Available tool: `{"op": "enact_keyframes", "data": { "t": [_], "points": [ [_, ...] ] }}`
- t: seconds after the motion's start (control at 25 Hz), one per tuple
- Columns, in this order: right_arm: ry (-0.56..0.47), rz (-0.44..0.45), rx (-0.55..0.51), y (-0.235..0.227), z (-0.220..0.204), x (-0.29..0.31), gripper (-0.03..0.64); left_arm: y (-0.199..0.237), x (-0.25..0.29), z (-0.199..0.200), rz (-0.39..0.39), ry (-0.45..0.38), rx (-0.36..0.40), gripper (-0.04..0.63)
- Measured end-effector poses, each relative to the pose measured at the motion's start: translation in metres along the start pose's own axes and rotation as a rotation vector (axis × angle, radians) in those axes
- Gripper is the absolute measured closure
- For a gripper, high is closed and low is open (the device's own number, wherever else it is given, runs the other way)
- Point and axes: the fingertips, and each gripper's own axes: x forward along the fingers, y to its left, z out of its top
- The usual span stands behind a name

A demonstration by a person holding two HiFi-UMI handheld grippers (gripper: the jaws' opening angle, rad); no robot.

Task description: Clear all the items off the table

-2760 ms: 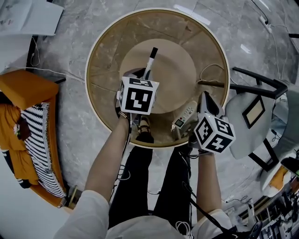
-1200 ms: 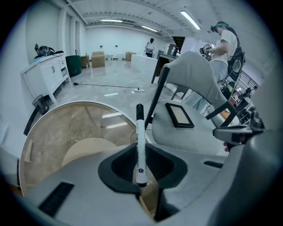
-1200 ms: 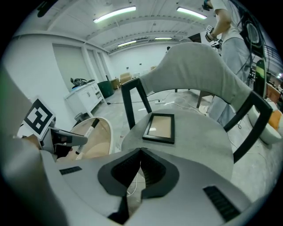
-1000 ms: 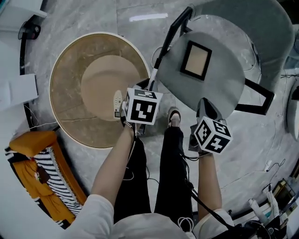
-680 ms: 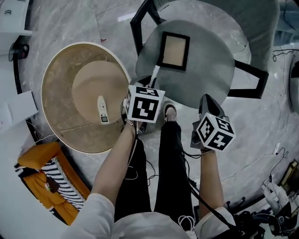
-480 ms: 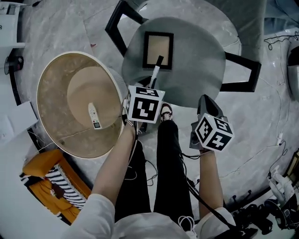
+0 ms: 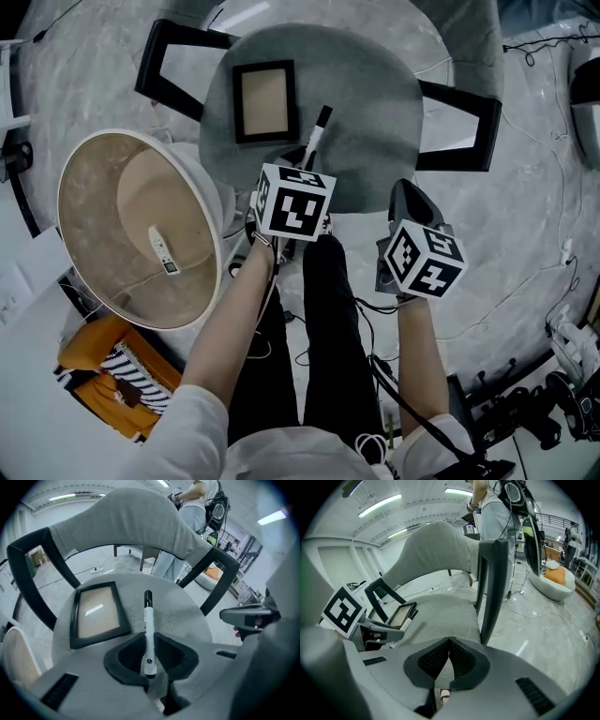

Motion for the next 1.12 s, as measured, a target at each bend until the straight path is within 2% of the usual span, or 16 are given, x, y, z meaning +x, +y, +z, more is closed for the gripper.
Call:
{"op": "enact_keyframes", "data": {
  "t": [0.52,0.72,0.84,1.12],
  "points": [
    [0.026,0.017,-0.029,-0.012,0.001,0.021,0.594,0.004,0.028,0.000,0.042,0.042,-0.025,0.525],
    [0.032,0.024,-0.029,-0.009,0.002,0.024,0.594,0.002,0.029,-0.001,-0.010,0.032,-0.054,0.522],
    [0.031,0.022,-0.029,-0.005,0.002,0.023,0.594,-0.004,0.027,0.000,-0.071,0.017,-0.072,0.456],
    [0.028,0.027,-0.044,0.008,0.005,0.019,0.594,0.000,0.014,-0.006,-0.070,0.001,-0.102,0.422]
  ]
}}
